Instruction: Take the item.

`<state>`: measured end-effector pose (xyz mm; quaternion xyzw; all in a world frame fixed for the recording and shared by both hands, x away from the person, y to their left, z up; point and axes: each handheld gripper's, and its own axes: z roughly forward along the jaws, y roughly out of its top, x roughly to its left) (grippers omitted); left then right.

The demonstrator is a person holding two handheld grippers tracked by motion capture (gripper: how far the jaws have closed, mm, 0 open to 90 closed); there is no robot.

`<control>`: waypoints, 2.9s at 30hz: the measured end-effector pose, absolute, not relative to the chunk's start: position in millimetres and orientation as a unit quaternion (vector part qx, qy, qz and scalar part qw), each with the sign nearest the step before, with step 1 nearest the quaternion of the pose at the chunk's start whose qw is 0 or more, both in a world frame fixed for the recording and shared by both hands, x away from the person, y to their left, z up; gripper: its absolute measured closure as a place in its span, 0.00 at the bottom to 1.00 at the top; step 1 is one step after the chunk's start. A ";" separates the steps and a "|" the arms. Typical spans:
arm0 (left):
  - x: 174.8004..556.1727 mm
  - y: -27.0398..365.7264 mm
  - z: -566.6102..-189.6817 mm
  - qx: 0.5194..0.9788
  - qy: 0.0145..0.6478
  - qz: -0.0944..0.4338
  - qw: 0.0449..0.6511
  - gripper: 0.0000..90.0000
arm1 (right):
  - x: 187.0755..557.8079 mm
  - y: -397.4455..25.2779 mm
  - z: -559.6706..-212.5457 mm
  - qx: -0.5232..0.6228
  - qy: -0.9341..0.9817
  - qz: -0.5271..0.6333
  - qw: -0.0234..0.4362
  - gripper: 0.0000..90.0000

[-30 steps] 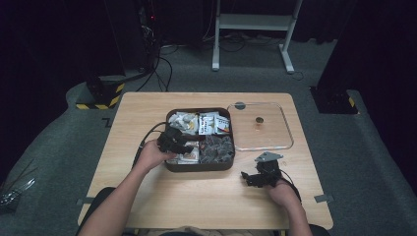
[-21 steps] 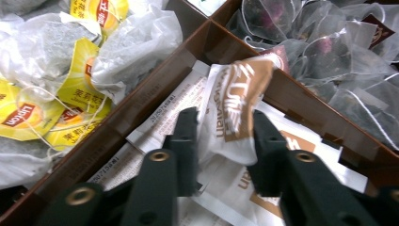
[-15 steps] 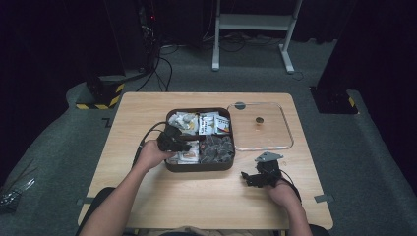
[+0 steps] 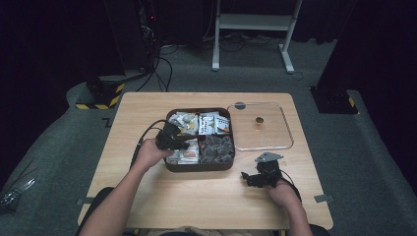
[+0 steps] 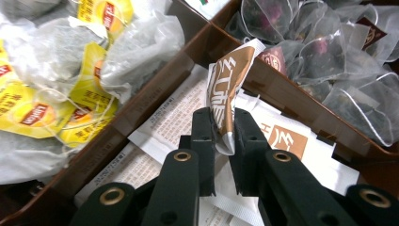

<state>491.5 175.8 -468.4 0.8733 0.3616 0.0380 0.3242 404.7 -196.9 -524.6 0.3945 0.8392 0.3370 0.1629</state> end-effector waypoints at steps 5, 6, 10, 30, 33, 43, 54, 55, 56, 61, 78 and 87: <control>489.9 180.4 -462.3 0.867 0.364 0.046 0.336 0.90 | 404.6 -196.9 -524.5 0.395 0.839 0.337 0.163 0.09; 489.5 181.6 -461.1 0.866 0.366 0.046 0.337 0.90 | 404.6 -196.9 -524.6 0.395 0.839 0.337 0.163 0.09; 488.3 185.6 -457.4 0.861 0.371 0.050 0.344 0.90 | 404.6 -196.9 -524.6 0.394 0.839 0.337 0.163 0.09; 476.3 222.6 -442.9 0.830 0.413 0.056 0.371 0.90 | 408.7 -197.2 -524.5 0.382 0.845 0.339 0.157 0.09; 474.2 227.4 -441.3 0.827 0.416 0.060 0.373 0.90 | 409.3 -197.2 -524.5 0.381 0.846 0.339 0.156 0.09; 469.5 243.6 -437.8 0.815 0.432 0.066 0.381 0.90 | 411.5 -196.7 -524.4 0.378 0.847 0.340 0.154 0.09; 462.8 264.5 -433.7 0.801 0.449 0.078 0.389 0.90 | 413.8 -195.8 -524.5 0.376 0.848 0.340 0.154 0.09; 462.3 266.3 -433.7 0.800 0.451 0.079 0.388 0.90 | 414.1 -195.7 -524.5 0.375 0.848 0.340 0.154 0.09; 461.8 268.1 -433.5 0.799 0.453 0.080 0.388 0.90 | 414.3 -195.6 -524.5 0.375 0.848 0.340 0.154 0.09; 459.5 276.3 -433.0 0.793 0.461 0.083 0.390 0.90 | 414.9 -195.3 -524.5 0.375 0.848 0.340 0.155 0.09; 460.6 305.1 -449.8 0.781 0.499 0.092 0.363 0.90 | 417.7 -193.1 -523.9 0.376 0.850 0.336 0.153 0.09; 472.0 315.8 -469.0 0.778 0.516 0.076 0.350 0.90 | 417.8 -192.6 -523.9 0.378 0.849 0.336 0.152 0.08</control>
